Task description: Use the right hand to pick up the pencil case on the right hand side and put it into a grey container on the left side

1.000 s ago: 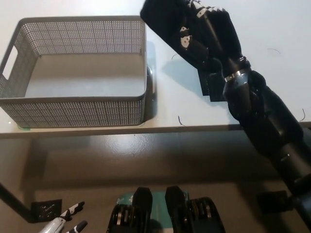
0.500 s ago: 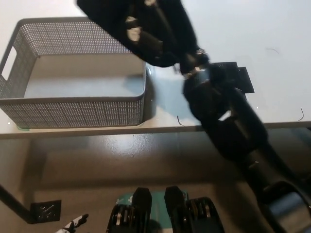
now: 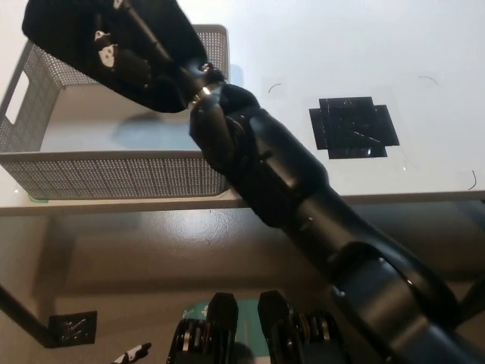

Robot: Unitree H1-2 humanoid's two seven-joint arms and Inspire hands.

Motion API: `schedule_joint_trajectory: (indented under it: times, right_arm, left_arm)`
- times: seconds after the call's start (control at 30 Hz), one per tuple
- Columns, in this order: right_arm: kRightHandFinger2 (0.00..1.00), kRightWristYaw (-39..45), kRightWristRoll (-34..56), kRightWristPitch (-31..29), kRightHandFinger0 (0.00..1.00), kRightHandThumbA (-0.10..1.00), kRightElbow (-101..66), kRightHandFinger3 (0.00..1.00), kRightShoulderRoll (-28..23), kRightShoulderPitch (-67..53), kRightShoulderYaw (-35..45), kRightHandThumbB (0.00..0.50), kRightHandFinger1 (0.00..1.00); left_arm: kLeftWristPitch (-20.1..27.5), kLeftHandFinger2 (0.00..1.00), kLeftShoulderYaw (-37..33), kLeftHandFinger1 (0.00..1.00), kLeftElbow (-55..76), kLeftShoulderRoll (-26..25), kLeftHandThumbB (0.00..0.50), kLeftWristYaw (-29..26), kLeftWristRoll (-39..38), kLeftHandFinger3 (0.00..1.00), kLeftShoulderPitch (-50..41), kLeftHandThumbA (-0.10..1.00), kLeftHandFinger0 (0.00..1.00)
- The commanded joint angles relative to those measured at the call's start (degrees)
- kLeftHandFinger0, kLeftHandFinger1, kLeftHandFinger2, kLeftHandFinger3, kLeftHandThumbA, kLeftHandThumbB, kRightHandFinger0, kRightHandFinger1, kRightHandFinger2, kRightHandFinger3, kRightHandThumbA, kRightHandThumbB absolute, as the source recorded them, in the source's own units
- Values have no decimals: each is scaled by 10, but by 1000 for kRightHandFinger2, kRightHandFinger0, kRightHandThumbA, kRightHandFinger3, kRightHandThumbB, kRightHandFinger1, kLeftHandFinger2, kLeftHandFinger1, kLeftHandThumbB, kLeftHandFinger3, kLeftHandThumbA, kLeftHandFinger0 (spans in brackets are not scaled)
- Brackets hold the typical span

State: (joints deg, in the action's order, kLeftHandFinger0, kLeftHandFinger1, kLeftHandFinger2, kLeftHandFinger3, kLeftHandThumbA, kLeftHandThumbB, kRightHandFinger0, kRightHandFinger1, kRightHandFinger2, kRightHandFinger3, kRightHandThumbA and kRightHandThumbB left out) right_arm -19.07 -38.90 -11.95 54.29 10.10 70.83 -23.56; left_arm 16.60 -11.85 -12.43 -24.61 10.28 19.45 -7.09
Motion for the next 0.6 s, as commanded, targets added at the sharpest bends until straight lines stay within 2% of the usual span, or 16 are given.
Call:
schedule_joint_trajectory:
  times: [0.0,0.07,0.13,0.17,0.2,0.23,0.27,0.3,0.33,0.4,0.5,0.57]
  right_arm:
    - [608,-60,-7,-19,0,-100,51,464,10,74,-3,223,112]
    - [590,-67,-1,-19,0,-100,76,454,9,84,-1,198,104]
    - [685,-72,9,-12,0,-100,112,577,11,96,6,199,184]
    - [806,-71,9,-3,92,86,121,906,10,97,5,232,324]
    - [633,-71,10,0,67,169,124,801,9,97,5,270,295]
    - [1000,4,21,27,933,644,117,1000,4,97,5,374,1000]
    - [1000,44,26,38,1000,709,108,1000,-1,94,4,400,1000]
    - [1000,70,21,52,1000,858,99,1000,-6,90,-4,487,1000]
    - [1000,84,16,65,1000,917,93,1000,-10,84,-10,499,1000]
    - [1000,89,17,71,1000,998,84,1000,-12,76,-9,500,1000]
    - [1000,103,20,75,1000,1000,56,1000,-21,58,-8,500,1000]
    - [1000,120,27,81,1000,1000,21,1000,-27,42,-3,486,1000]
  left_arm:
    - [-5,1000,-11,1000,33,-13,412,2,39,1000,2,1000,1000]
    - [-13,1000,-13,1000,41,-12,384,8,39,1000,4,1000,1000]
    - [-18,1000,-14,1000,49,-12,370,14,37,1000,6,1000,1000]
    - [-14,1000,-15,1000,44,-13,370,14,36,1000,8,1000,1000]
    - [-12,1000,-15,1000,43,-14,370,14,37,1000,10,1000,1000]
    - [-12,1000,-16,1000,41,-13,361,17,34,1000,11,1000,1000]
    - [-10,1000,-17,1000,40,-14,366,18,34,1000,14,1000,1000]
    - [-8,1000,-18,1000,40,-14,367,20,34,1000,15,1000,1000]
    - [-8,1000,-19,1000,42,-15,375,22,35,1000,16,1000,1000]
    - [-6,1000,-20,1000,43,-17,383,24,34,1000,17,1000,1000]
    - [-1,1000,-20,1000,40,-18,404,28,29,1000,22,1000,1000]
    - [1,1000,-22,1000,37,-21,391,30,34,1000,24,1000,1000]
